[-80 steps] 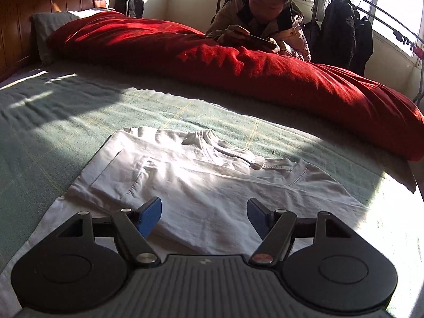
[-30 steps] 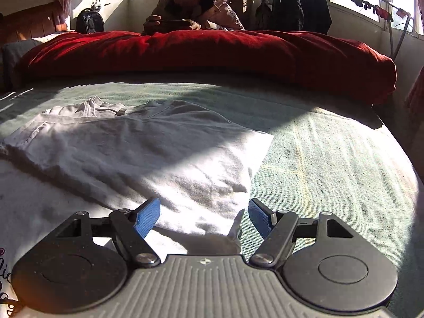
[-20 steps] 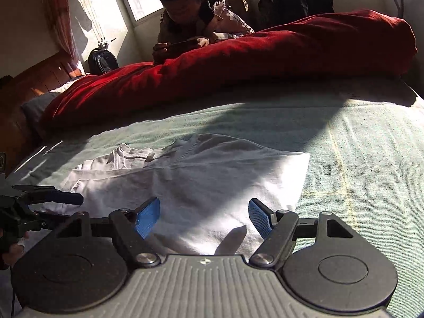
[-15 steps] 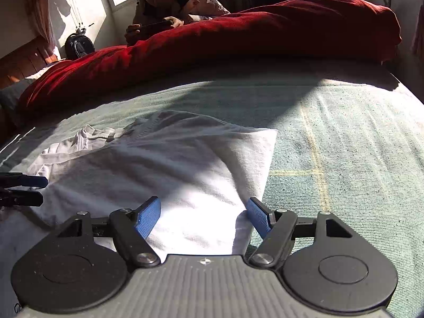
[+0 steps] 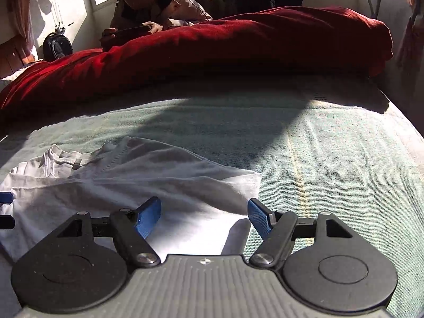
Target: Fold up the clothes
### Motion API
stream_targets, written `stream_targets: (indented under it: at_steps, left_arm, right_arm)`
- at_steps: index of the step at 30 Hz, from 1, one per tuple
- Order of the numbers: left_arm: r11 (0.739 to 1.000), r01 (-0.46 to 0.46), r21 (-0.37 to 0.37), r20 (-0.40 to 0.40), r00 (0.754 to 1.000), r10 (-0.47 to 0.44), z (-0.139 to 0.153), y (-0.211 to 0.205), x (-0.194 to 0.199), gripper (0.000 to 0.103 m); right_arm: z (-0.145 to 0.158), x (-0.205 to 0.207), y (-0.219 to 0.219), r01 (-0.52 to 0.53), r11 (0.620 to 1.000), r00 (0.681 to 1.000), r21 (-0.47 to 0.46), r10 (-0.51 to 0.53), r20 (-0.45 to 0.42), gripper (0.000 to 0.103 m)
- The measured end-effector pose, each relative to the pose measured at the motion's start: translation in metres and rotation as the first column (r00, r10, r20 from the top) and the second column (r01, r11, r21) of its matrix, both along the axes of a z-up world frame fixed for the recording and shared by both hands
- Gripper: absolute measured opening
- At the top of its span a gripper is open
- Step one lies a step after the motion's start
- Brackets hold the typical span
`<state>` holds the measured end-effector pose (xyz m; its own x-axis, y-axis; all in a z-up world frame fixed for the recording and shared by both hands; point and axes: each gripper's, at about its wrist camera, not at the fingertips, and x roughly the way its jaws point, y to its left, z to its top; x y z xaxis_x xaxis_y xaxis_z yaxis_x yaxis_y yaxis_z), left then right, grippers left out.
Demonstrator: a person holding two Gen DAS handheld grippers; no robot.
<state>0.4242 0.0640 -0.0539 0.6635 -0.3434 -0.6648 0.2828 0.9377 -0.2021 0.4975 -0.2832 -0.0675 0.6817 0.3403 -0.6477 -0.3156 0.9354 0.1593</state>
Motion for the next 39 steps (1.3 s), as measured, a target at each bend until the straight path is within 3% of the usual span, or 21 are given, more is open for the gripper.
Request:
stream_targets:
  at_steps: [3,7,10,14,18,21,24,26,29,35,39]
  left_arm:
    - [0.998,0.059,0.033,0.022,0.998,-0.06,0.004,-0.006,-0.008,0.102]
    - [0.994,0.084,0.063,-0.031,0.996,-0.082,-0.016,-0.006,-0.009,0.102]
    - [0.996,0.082,0.041,-0.015,0.997,-0.082,-0.016,0.002,-0.018,0.102]
    - [0.995,0.056,0.077,0.015,0.998,-0.057,0.005,0.005,-0.032,0.102]
    - [0.995,0.057,0.078,0.011,0.998,-0.058,0.006,0.012,-0.037,0.102]
    - [0.995,0.022,0.093,-0.052,0.999,-0.017,-0.009,0.016,-0.036,0.102]
    - [0.995,0.009,0.103,-0.052,0.999,-0.004,-0.009,0.02,-0.048,0.102]
    - [0.995,0.0,0.104,-0.058,0.998,0.006,0.001,0.022,-0.056,0.102]
    - [0.992,0.009,0.123,-0.042,0.999,-0.004,0.023,0.021,-0.072,0.102]
    - [0.978,0.03,0.208,0.007,0.999,-0.032,0.075,0.011,-0.117,0.102]
    - [0.97,0.069,0.233,0.013,0.997,-0.074,0.085,-0.001,-0.154,0.102]
  right_arm:
    - [0.008,-0.012,0.024,-0.089,0.995,0.995,-0.049,0.092,0.046,0.076]
    - [-0.006,-0.007,0.062,-0.152,0.978,0.987,-0.142,0.157,0.025,0.076]
    - [-0.02,0.013,0.067,-0.104,0.985,0.994,-0.136,0.106,0.01,0.086]
    - [-0.006,0.029,0.053,0.011,0.999,0.999,-0.032,-0.013,-0.038,0.086]
    - [0.016,-0.004,0.05,-0.055,0.998,0.998,-0.007,0.055,-0.01,0.086]
    - [0.018,-0.034,0.051,-0.101,0.994,0.995,-0.049,0.101,-0.012,0.086]
    - [0.004,-0.055,0.045,-0.117,0.986,0.993,-0.123,0.111,-0.049,0.086]
    - [-0.004,-0.063,0.034,-0.104,0.985,0.992,-0.141,0.092,-0.084,0.086]
    - [0.008,-0.078,0.017,-0.071,0.993,0.993,-0.094,0.061,-0.099,0.086]
    - [0.057,-0.127,0.003,-0.069,0.996,0.997,-0.065,0.065,-0.05,0.088]
    - [0.073,-0.175,-0.005,-0.075,0.997,0.997,-0.035,0.074,-0.019,0.092]
